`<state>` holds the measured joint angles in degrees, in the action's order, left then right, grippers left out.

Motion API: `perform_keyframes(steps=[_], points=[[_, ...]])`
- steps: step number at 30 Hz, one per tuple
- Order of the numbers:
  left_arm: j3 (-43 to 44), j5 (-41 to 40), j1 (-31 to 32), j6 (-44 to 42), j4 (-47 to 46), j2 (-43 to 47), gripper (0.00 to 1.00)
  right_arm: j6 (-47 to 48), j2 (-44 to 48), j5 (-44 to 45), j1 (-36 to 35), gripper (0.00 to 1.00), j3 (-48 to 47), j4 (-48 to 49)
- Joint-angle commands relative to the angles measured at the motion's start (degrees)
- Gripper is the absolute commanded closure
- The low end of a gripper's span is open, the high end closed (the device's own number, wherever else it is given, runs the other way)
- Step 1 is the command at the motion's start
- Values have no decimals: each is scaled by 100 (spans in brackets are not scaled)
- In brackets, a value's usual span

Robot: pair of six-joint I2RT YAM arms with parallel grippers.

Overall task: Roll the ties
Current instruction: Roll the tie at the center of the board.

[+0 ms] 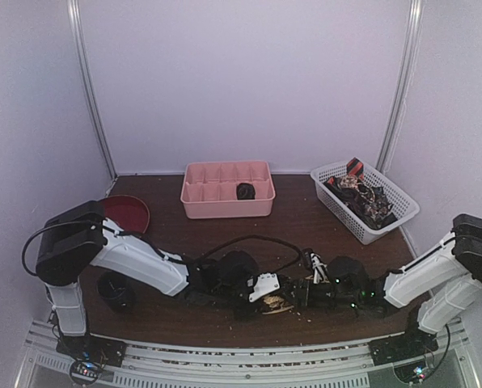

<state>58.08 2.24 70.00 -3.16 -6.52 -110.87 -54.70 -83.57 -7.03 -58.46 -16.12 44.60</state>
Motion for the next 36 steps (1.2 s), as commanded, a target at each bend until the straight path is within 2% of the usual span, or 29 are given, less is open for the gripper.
perform_keyframes(steps=[1,4,7,9,17,23,25,27,30,36], points=[[-198,-66,-74,-114,468,-14,65,-145,-435,-471,21,57,-289,405],[-193,-126,-74,-106,451,-2,62,-247,-675,-510,25,62,-360,419],[-213,-345,-74,4,443,52,51,-408,-797,-466,25,71,-256,510],[-306,-528,-89,129,369,205,47,-475,-810,-430,19,74,-218,507],[-981,-530,-225,855,35,1172,36,-548,-758,-317,22,72,-163,317],[-1684,-567,-232,1378,-487,1749,34,-581,-775,-255,27,72,-158,346],[-1815,-791,-245,1688,-608,1818,42,-620,-800,-255,22,72,-140,409],[-1831,-931,-329,2049,-599,1829,57,-701,-782,-220,19,72,-108,441],[-1811,-1022,-428,2539,-603,1805,72,-773,-705,-141,21,71,-47,412],[-1427,-462,-433,2841,-759,1317,94,-730,-652,-1,21,71,-11,268]])
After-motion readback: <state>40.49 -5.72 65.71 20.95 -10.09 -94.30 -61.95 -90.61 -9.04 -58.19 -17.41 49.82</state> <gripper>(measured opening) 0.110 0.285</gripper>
